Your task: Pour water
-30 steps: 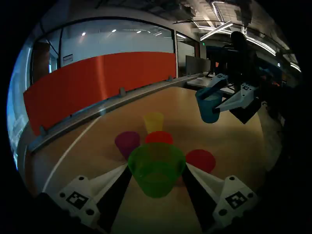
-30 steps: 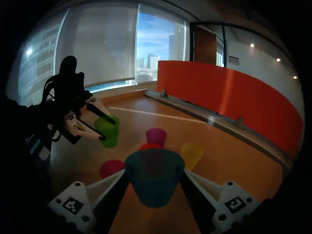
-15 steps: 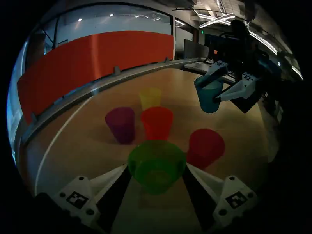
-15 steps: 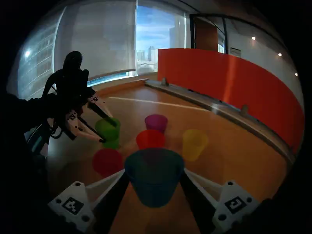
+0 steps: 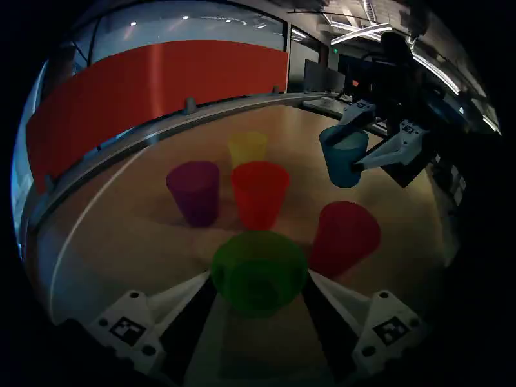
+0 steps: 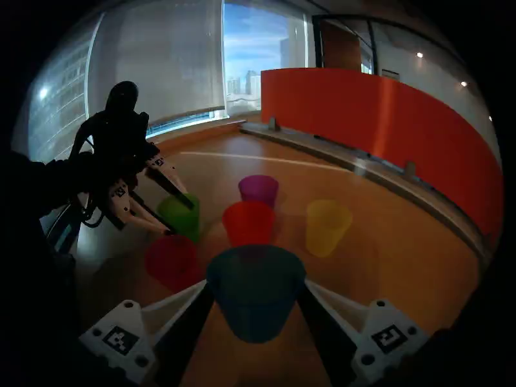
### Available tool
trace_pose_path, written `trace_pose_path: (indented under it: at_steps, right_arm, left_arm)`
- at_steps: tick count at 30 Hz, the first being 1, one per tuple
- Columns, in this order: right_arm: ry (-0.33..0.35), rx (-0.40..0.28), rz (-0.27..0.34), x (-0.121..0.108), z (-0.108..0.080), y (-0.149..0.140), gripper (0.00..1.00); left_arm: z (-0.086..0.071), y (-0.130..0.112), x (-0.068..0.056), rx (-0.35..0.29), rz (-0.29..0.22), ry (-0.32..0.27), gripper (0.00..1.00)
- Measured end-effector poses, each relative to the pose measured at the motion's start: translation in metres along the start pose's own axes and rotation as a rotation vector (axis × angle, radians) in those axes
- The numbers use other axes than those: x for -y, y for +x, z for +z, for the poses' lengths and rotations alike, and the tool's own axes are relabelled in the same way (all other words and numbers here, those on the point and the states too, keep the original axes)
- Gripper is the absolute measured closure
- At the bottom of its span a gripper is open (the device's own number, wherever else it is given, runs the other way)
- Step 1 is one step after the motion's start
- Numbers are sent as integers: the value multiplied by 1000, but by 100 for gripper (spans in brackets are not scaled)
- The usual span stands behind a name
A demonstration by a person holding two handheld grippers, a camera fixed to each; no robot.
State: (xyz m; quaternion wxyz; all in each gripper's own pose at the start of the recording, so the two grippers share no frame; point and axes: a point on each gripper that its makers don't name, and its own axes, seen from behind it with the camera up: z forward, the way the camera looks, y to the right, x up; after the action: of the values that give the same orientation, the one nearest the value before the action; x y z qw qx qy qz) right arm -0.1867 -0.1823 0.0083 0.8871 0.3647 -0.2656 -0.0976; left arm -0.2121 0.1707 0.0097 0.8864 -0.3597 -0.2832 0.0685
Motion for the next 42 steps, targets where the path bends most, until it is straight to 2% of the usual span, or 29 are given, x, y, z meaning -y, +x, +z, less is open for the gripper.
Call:
trace_pose_path:
  at_steps: [21,23,25,29,36,42]
  right_arm:
    - [5,46,10,4,18,-26,11]
    - [5,46,13,3,19,-27,11]
    - [4,47,15,3,21,-28,11]
    - [6,46,18,3,24,-28,11]
    - [4,42,16,1,30,-29,11]
    - [0,40,14,-1,36,-34,11]
  left_arm:
    - [-4,-5,-6,-15,10,-19,12]
    - [-4,-5,-7,-14,5,-22,9]
    - [-6,-3,-9,-19,-5,-30,0]
    - [-8,-1,-11,-30,-22,-42,0]
    - [-12,-5,-3,-26,-14,-4,0]
    - [-19,-8,-1,-26,4,24,0]
